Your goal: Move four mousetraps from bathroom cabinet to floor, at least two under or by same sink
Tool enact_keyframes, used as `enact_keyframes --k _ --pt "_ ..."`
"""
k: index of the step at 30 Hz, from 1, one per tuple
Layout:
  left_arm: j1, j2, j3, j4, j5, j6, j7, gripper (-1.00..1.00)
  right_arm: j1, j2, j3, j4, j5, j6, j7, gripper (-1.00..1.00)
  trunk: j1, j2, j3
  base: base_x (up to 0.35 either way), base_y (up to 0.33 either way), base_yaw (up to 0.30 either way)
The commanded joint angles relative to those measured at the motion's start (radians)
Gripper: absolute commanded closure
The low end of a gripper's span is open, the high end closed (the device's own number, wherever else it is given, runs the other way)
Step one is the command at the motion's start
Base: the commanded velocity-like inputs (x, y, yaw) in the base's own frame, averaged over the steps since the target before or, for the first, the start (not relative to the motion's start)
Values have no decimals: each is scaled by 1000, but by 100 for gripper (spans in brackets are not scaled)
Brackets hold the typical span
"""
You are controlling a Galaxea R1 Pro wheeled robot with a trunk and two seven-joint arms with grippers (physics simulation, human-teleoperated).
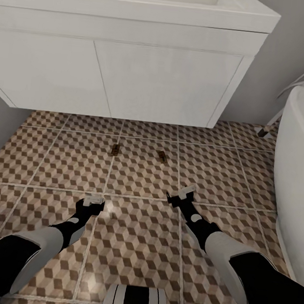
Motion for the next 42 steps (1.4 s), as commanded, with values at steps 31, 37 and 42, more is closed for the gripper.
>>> enact_keyframes --k 31,37,42 --pt "25 -18 -7 5 9 -19 3 -100 10 0 -2 27 -34 -3 -10 -100 -55 88 111 0 0 0" --pt "27 -18 -7 5 9 -19 3 -100 10 0 -2 28 -34 -3 -11 -100 -78 130 129 0 0 0" --pt "29 -18 -7 5 9 -19 3 -100 10 0 -2 28 -34 -3 -11 -100 -97 165 145 0 0 0"
